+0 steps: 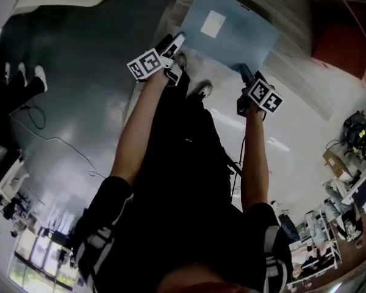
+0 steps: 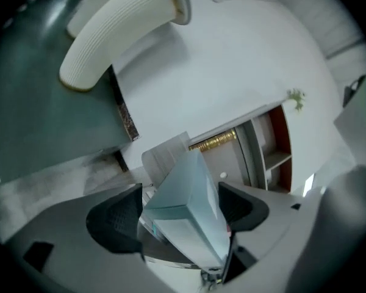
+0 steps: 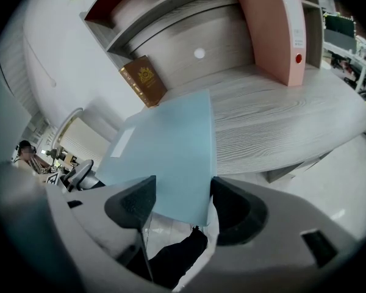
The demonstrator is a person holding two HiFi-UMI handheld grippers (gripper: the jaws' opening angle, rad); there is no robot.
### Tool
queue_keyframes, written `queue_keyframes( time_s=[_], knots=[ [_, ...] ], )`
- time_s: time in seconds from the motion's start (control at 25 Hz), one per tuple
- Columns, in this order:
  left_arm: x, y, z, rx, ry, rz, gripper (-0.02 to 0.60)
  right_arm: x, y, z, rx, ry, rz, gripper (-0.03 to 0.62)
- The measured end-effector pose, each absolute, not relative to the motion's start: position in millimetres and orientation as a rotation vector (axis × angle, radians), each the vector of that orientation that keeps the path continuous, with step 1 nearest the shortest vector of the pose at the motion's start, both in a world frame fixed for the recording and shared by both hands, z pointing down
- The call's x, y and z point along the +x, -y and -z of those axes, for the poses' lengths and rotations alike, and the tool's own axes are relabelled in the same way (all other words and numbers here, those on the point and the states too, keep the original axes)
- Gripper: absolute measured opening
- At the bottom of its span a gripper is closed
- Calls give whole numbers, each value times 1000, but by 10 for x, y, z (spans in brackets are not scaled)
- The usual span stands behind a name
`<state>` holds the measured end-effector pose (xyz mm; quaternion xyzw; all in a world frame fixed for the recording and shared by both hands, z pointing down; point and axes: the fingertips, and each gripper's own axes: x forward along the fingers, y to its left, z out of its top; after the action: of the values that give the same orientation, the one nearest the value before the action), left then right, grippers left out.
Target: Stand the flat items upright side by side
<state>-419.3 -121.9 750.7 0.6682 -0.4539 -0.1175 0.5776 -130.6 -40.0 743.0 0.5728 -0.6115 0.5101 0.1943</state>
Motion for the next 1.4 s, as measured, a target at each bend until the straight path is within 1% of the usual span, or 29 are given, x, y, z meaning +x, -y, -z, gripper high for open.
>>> queue_keyframes(
  time_s=[0.4, 0.56, 0.6, 0.68, 0.76, 0.92, 1.04, 1.32, 1.4],
  knots=[
    [-3803, 1194, -7698, 1405, 870, 503, 383, -1314, 414, -7400, 1592, 1722, -1443, 307],
    [-3656, 1224, -7697, 1412, 804, 511, 382, -1312, 410, -7402, 1588, 1724, -1448, 307],
    [-3649, 1227, -7704, 1415, 803, 511, 379, -1313, 408, -7407, 1588, 1727, -1448, 307],
    [-3636, 1243, -7688, 1413, 791, 538, 333, -1311, 409, -7411, 1590, 1731, -1447, 307],
    [-3638, 1252, -7670, 1411, 787, 556, 320, -1312, 413, -7409, 1594, 1733, -1447, 307],
    [-3659, 1251, -7617, 1428, 814, 551, 313, -1319, 415, -7411, 1601, 1744, -1463, 306],
    [-3716, 1244, -7520, 1485, 882, 480, 311, -1331, 416, -7408, 1595, 1763, -1485, 307],
    [-3786, 1224, -7042, 1610, 1022, 388, 308, -1280, 350, -7266, 1600, 1799, -1453, 308],
    [-3805, 1251, -6956, 1677, 1060, 345, 307, -1282, 346, -7269, 1606, 1821, -1445, 300]
  ],
)
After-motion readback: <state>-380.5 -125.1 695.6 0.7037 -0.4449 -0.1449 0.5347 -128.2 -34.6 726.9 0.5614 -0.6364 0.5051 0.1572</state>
